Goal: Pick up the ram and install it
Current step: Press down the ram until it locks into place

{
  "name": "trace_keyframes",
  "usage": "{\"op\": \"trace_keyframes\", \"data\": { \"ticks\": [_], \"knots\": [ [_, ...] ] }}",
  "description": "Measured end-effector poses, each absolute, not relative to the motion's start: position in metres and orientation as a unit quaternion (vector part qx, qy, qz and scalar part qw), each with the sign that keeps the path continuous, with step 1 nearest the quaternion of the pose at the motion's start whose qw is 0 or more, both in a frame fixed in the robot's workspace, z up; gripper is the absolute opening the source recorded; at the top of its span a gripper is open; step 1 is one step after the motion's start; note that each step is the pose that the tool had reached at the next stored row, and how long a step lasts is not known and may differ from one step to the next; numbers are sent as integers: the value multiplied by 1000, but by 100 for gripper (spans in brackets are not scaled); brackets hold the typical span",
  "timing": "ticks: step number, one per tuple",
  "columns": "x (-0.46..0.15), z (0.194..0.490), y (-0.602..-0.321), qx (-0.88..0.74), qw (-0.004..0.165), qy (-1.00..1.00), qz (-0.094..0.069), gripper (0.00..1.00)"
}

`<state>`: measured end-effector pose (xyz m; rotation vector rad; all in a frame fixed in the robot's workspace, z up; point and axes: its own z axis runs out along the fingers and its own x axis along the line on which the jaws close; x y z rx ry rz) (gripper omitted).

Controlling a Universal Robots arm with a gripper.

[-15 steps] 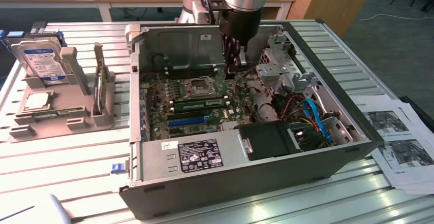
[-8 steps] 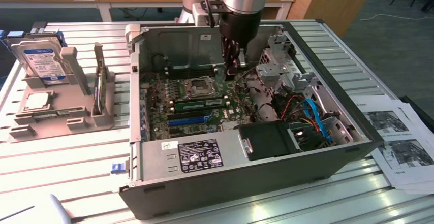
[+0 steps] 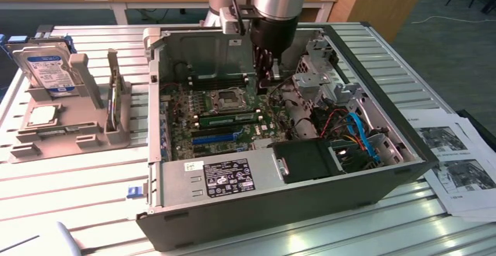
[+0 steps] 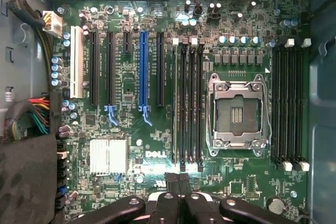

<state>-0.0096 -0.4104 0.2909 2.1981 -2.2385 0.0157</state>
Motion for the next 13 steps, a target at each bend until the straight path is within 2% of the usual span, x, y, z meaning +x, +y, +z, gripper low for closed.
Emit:
{"op": "trace_keyframes", "data": {
  "ticks": [13],
  "knots": [
    [-10, 274, -410, 701, 2, -714, 5, 10]
  ]
}}
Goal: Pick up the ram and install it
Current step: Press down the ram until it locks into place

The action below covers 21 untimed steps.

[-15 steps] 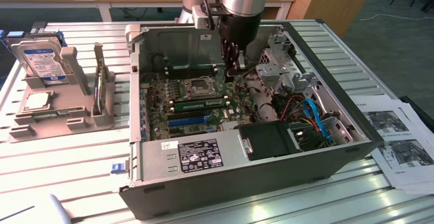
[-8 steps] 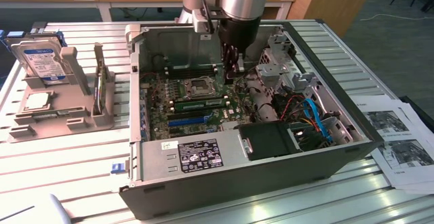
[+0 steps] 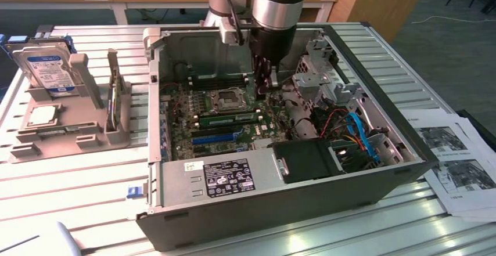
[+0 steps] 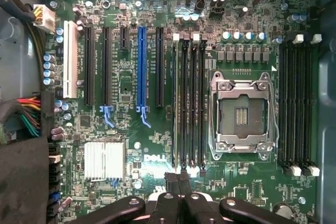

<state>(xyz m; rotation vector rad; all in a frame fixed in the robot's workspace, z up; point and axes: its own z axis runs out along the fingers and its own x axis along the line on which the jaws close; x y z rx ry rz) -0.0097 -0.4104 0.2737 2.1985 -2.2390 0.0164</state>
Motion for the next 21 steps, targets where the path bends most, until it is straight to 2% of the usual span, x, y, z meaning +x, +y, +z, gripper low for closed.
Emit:
{"op": "trace_keyframes", "data": {
  "ticks": [21],
  "knots": [
    [-10, 251, -410, 701, 1, -714, 6, 10]
  ]
}}
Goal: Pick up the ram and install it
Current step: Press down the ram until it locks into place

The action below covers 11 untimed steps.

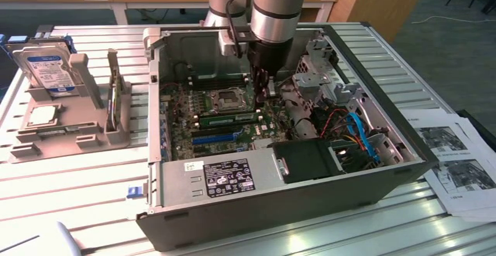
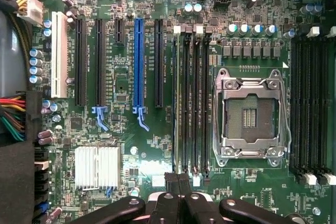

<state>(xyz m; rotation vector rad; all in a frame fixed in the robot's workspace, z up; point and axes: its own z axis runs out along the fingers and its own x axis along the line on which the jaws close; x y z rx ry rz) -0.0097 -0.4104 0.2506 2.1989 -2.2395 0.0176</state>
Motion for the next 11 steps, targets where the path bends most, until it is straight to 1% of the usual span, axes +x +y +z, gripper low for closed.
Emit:
{"op": "trace_keyframes", "data": {
  "ticks": [11],
  "knots": [
    [-10, 244, -410, 701, 1, -714, 6, 10]
  ]
}}
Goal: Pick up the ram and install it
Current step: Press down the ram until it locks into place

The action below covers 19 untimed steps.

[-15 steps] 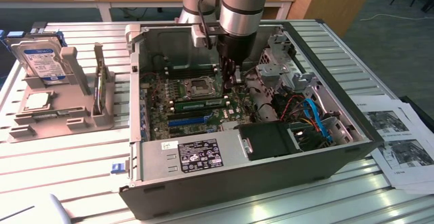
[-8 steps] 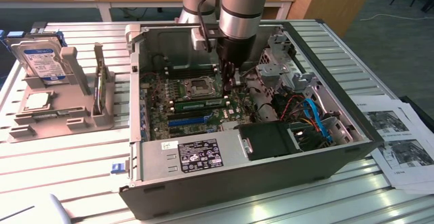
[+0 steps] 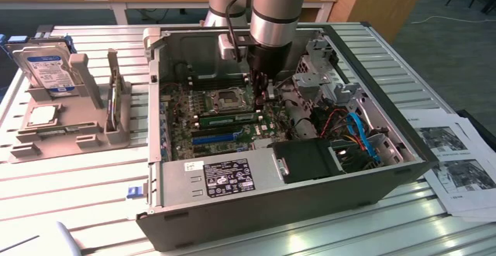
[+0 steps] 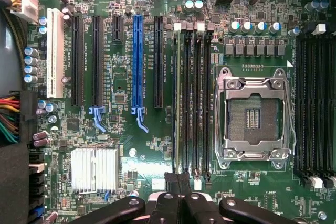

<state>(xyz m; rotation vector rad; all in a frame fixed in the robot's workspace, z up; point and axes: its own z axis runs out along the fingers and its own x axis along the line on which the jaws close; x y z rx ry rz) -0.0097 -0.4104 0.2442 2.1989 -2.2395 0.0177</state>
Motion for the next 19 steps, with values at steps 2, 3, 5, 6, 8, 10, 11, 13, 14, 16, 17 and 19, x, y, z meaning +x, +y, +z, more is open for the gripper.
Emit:
{"op": "trace_keyframes", "data": {
  "ticks": [2, 3, 5, 6, 8, 10, 11, 13, 14, 16, 17, 19],
  "knots": [
    [-10, 243, -410, 701, 1, -714, 6, 10],
    [-10, 242, -410, 701, 1, -714, 6, 10],
    [-10, 240, -410, 701, 1, -714, 6, 10],
    [-10, 239, -410, 701, 1, -714, 6, 10],
    [-10, 237, -410, 701, 1, -714, 6, 10],
    [-10, 235, -410, 701, 1, -714, 6, 10],
    [-10, 235, -410, 701, 1, -714, 6, 10],
    [-10, 235, -410, 701, 1, -714, 6, 10],
    [-10, 235, -410, 701, 1, -714, 6, 10],
    [-10, 235, -409, 701, 1, -714, 6, 10],
    [-10, 235, -409, 701, 1, -714, 6, 10],
    [-10, 234, -408, 701, 1, -714, 6, 10]
  ]
}}
